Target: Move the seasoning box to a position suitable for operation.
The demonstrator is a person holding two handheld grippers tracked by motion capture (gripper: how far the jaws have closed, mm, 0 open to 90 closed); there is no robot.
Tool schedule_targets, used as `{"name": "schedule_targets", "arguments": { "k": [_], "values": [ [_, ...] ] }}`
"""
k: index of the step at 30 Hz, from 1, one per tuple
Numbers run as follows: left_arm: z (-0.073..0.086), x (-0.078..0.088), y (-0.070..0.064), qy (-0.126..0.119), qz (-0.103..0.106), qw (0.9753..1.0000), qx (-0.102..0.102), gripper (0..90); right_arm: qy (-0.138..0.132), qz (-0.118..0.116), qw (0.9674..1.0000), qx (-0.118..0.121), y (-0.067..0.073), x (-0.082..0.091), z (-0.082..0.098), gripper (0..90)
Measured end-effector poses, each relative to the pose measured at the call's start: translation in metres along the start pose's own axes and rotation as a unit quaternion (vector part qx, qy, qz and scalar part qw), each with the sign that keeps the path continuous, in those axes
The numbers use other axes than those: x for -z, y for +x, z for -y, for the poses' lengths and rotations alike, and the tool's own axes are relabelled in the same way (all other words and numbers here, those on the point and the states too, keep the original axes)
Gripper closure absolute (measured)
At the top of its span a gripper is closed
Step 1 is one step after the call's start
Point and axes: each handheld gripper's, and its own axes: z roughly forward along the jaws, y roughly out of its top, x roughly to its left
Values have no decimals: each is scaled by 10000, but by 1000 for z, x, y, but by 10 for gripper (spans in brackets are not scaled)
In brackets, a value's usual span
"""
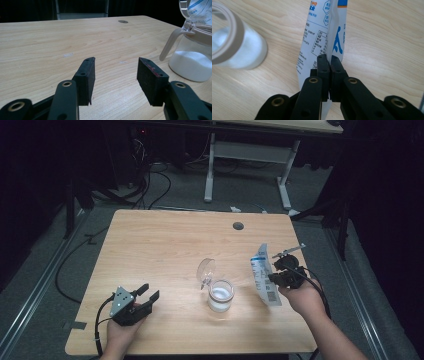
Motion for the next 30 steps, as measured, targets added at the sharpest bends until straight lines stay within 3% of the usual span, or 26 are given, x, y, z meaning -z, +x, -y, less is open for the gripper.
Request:
{"name": "schedule_targets", "arguments": {
  "k": [4, 15, 22, 30],
  "values": [
    [0, 0, 0, 15, -26, 10000, -34, 491, -223, 48, 9997, 59, 5, -1, 8, 887],
    [2, -1, 3, 53, 14, 10000, 16, 491, -858, 47, 9963, -48, 9, -8, 19, 887],
    [2, 0, 3, 50, 38, 10000, 4, 491, -1321, 44, 9910, -202, 8, -11, 29, 887],
    [3, -1, 3, 72, 43, 10000, -7, 490, -1617, -42, 9860, -396, 2, -16, 39, 888]
  ]
}}
